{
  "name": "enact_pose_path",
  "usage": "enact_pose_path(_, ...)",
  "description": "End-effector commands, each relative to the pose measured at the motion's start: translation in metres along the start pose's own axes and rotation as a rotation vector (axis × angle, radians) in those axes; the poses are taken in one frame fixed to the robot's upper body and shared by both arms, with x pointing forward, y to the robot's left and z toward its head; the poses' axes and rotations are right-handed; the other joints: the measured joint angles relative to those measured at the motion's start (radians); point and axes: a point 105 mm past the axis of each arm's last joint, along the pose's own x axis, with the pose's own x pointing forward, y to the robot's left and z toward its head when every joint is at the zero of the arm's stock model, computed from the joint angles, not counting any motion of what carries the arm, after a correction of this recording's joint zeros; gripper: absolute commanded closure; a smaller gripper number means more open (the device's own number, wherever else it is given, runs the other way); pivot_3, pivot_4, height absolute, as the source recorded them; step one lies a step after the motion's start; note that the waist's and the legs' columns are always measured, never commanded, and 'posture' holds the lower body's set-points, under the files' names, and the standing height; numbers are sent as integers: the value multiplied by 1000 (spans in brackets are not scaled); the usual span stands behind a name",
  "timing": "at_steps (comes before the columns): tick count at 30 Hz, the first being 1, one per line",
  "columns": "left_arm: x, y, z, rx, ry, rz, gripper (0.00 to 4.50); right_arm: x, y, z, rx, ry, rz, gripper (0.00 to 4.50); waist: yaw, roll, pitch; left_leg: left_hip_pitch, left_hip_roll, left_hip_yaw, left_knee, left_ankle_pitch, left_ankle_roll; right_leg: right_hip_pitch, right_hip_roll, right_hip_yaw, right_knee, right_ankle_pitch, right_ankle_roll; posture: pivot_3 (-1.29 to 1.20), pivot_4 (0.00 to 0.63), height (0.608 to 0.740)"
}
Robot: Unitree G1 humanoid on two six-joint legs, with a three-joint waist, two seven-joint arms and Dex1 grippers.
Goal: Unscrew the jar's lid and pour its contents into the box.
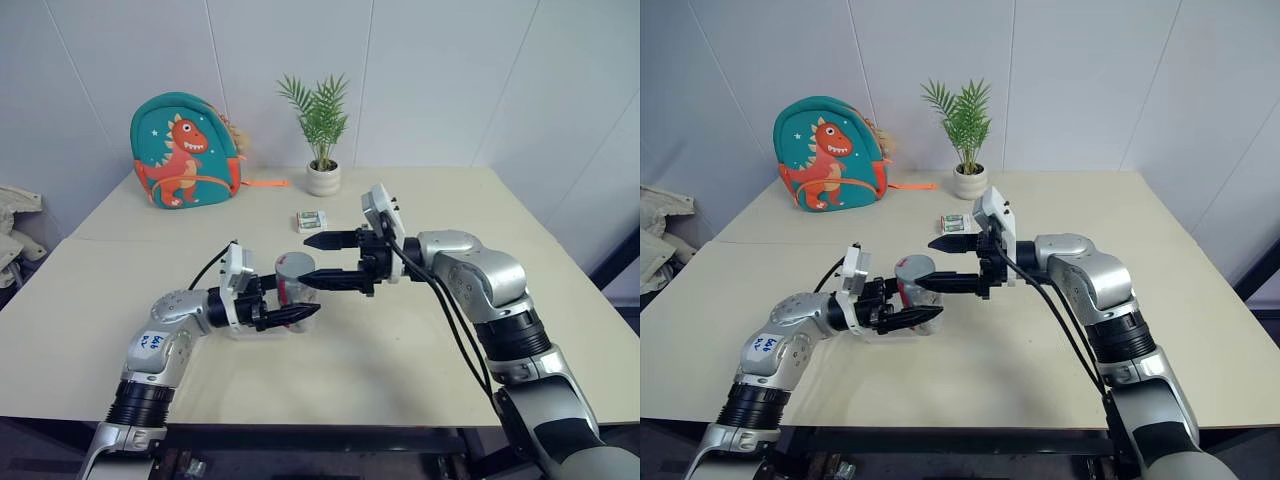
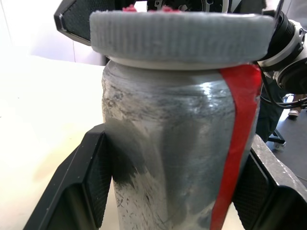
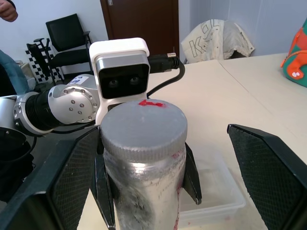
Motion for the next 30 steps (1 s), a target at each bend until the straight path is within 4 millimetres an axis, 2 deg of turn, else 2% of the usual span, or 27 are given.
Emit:
enact_pose_path(1,4,-9,14,68,-31,-57,1583,-15,-11,10,-30,-24,-82,47,0,0,0,0,0,0,0,0,0,0,0,0,0,0,0,0,150,740)
enact_pose_path(8,3,-9,15,68,-32,-55,1583,-22,-17,8,-11,-23,-105,47,-2,0,0,0,0,0,0,0,0,0,0,0,0,0,0,0,150,740)
enact_pose_path(19,1,-9,14,67,-29,-46,1583,-34,-1,13,26,-57,-4,47,0,0,0,0,0,0,0,0,0,0,0,0,0,0,0,0,150,740)
enact_pose_path(24,1,-9,14,65,-27,-43,1583,-28,10,17,55,-79,62,47,-1,0,0,0,0,0,0,0,0,0,0,0,0,0,0,0,150,740)
enact_pose_path(30,1,-10,14,64,-25,-43,1583,-6,16,10,44,-37,87,47,-1,0,0,0,0,0,0,0,0,0,0,0,0,0,0,0,150,740)
